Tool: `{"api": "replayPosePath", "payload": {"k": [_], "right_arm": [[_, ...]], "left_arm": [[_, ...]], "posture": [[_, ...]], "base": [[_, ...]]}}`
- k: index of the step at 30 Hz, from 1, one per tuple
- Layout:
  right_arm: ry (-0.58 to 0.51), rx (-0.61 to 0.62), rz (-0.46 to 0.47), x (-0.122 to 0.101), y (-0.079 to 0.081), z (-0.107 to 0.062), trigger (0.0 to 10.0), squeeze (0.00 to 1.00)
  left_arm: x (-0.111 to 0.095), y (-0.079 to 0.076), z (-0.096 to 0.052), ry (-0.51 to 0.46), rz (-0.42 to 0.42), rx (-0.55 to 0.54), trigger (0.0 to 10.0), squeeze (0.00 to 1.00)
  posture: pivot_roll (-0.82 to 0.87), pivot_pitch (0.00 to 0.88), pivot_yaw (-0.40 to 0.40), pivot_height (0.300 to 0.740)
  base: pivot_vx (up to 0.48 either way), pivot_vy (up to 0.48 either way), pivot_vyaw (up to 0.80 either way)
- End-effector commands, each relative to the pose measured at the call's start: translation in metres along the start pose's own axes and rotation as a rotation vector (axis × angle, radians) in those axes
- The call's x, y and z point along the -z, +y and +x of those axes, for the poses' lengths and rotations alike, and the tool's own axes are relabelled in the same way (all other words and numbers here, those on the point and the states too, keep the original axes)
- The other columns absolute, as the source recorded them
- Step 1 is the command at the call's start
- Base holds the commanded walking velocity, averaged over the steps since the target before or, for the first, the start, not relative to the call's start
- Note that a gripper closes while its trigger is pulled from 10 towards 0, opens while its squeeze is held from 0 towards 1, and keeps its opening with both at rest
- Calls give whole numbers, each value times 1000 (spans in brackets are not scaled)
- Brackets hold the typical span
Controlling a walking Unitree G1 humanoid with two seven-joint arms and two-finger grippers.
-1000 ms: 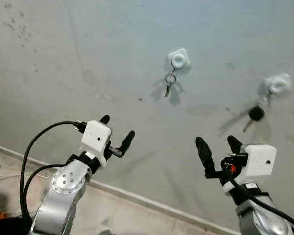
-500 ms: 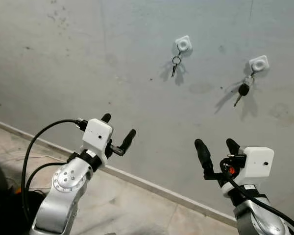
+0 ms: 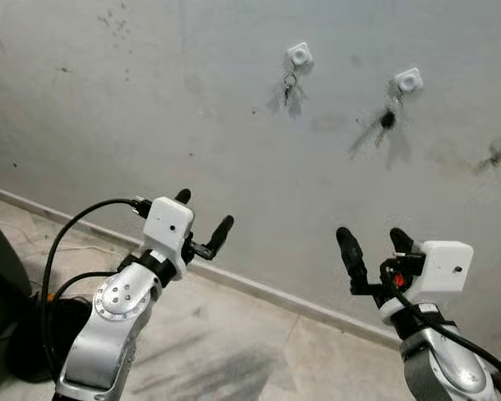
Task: Hang keys on a hook
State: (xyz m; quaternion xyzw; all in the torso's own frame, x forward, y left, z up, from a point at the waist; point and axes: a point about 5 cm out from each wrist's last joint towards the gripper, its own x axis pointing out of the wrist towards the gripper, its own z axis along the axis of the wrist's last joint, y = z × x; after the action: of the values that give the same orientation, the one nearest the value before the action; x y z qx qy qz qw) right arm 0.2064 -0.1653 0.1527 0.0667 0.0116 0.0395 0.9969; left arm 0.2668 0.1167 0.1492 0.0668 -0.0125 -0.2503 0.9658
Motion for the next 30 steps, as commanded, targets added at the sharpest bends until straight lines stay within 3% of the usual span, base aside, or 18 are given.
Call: {"api": "replayPosePath", "payload": {"k": [1,9,30], "right_arm": [[-8,3,7,-2,1,1,10000,969],[-10,-3,11,-2,2,2,10000,969],[-12,-17,13,-2,2,6,10000,969]], "left_arm": [[-2,5,0,-3,17,-3,10000,0],[-2,4,0,-2,12,1,10000,0],[0,3,3,-3,6,6,10000,0]], "posture": [[95,0,-49,740],[93,0,-49,740],[87,0,-55,740]], "base": [[-337,0,-775],[-326,0,-683],[-308,0,0]]}}
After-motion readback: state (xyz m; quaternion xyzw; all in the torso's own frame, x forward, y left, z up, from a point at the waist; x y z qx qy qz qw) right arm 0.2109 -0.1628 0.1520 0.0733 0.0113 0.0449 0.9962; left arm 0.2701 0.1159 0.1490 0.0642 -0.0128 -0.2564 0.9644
